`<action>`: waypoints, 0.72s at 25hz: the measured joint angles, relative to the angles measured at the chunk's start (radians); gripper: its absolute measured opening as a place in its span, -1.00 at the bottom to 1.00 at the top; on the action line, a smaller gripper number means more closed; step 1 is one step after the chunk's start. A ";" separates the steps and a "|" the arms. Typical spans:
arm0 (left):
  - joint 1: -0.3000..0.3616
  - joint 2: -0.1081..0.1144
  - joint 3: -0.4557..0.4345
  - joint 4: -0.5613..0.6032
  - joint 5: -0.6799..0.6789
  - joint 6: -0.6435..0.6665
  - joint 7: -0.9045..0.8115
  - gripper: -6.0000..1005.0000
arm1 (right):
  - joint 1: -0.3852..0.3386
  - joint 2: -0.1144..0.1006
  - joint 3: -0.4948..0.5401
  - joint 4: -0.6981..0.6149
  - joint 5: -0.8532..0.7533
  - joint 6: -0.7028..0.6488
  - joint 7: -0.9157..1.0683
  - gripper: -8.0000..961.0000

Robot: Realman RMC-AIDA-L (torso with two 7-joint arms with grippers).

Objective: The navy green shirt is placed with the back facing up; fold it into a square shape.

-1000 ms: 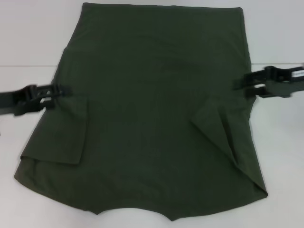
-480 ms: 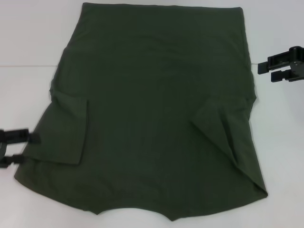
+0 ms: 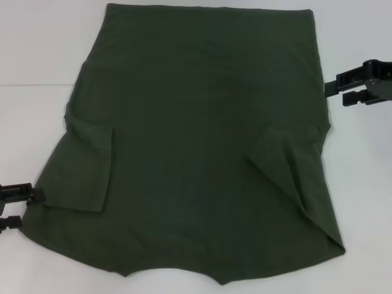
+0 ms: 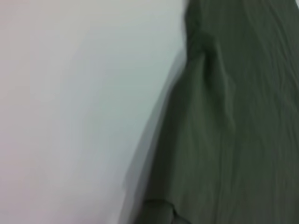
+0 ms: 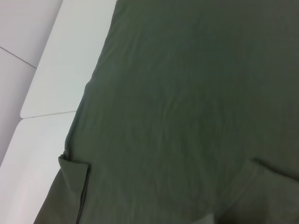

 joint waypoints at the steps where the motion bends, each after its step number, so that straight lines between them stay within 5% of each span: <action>1: 0.000 0.000 0.000 -0.009 0.000 -0.011 0.000 0.81 | -0.001 0.000 0.000 0.000 0.000 0.000 0.000 0.22; 18: 0.007 -0.006 0.000 -0.041 0.004 -0.097 -0.017 0.80 | -0.006 0.000 0.000 0.004 0.001 -0.001 0.003 0.20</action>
